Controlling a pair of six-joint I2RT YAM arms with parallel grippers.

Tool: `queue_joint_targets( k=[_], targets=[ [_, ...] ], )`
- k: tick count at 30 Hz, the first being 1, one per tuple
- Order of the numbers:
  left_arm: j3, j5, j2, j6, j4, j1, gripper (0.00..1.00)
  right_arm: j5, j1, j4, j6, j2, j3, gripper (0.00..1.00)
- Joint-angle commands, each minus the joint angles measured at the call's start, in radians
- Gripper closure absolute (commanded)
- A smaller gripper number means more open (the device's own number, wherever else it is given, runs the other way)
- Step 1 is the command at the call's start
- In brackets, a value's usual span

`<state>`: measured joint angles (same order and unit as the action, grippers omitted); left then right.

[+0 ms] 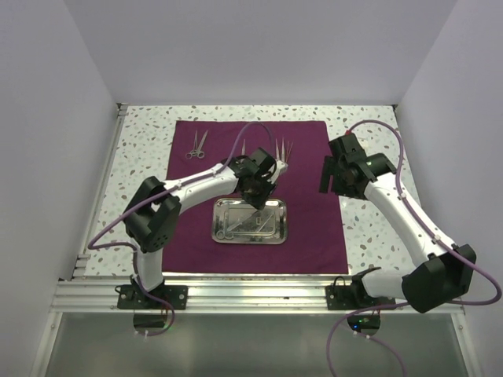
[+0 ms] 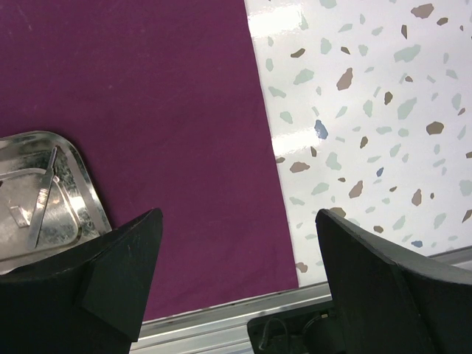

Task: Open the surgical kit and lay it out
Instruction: Pick up the medical item from the container.

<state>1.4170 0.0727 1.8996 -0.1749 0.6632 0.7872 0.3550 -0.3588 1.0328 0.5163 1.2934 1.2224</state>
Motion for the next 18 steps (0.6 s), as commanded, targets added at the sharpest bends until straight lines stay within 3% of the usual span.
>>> queue_joint_targets(
  k=[1, 18],
  targets=[
    [0.042, 0.035, -0.019, -0.032, -0.088, 0.021, 0.60, 0.018, 0.000, -0.004, 0.010, -0.020, 0.005, 0.11],
    [0.129, 0.004, 0.150, -0.071, -0.129, 0.078, 0.62, 0.045, 0.000, 0.021, -0.009, -0.071, -0.031, 0.11]
  ],
)
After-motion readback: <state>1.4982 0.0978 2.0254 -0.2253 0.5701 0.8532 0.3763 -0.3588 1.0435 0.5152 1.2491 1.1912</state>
